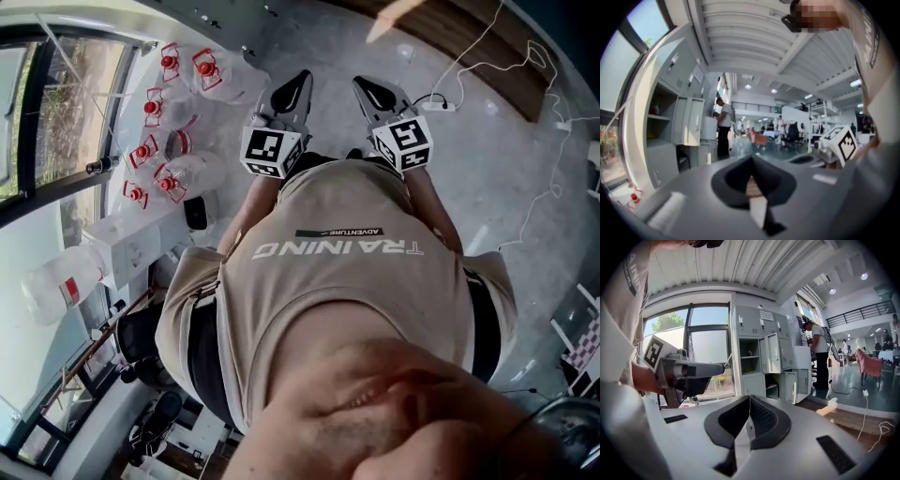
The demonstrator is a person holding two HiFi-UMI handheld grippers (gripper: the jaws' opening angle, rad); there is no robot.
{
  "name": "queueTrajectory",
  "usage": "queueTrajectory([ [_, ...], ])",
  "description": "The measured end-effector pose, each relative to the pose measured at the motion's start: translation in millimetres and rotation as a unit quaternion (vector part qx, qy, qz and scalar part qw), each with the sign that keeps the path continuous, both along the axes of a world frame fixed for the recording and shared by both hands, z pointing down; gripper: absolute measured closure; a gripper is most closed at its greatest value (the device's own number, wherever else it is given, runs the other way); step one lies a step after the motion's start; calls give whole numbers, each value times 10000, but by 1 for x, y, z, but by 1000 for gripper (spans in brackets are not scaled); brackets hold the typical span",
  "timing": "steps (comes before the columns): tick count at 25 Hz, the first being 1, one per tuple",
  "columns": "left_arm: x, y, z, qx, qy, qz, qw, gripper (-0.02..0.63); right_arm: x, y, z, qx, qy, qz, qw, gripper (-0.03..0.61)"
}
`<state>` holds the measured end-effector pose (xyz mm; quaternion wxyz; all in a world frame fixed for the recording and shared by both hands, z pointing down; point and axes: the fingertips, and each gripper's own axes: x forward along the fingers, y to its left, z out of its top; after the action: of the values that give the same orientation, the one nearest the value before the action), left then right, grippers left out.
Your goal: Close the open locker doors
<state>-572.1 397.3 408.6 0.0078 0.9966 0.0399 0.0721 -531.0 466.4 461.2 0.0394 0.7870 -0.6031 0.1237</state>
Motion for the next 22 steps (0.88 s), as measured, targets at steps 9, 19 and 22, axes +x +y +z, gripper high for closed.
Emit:
queueTrajectory([
  [9,39,-16,18,-121,-342,88,9993,614,42,-23,23,25,-445,59,9990,563],
  [19,109,-64,19,-164,-71,686,9975,614,89,-74,-5,-81,-25,304,9995,563],
  [22,135,-83,7,-111,142,909,9957,614,115,-92,-13,-126,153,571,9982,563],
])
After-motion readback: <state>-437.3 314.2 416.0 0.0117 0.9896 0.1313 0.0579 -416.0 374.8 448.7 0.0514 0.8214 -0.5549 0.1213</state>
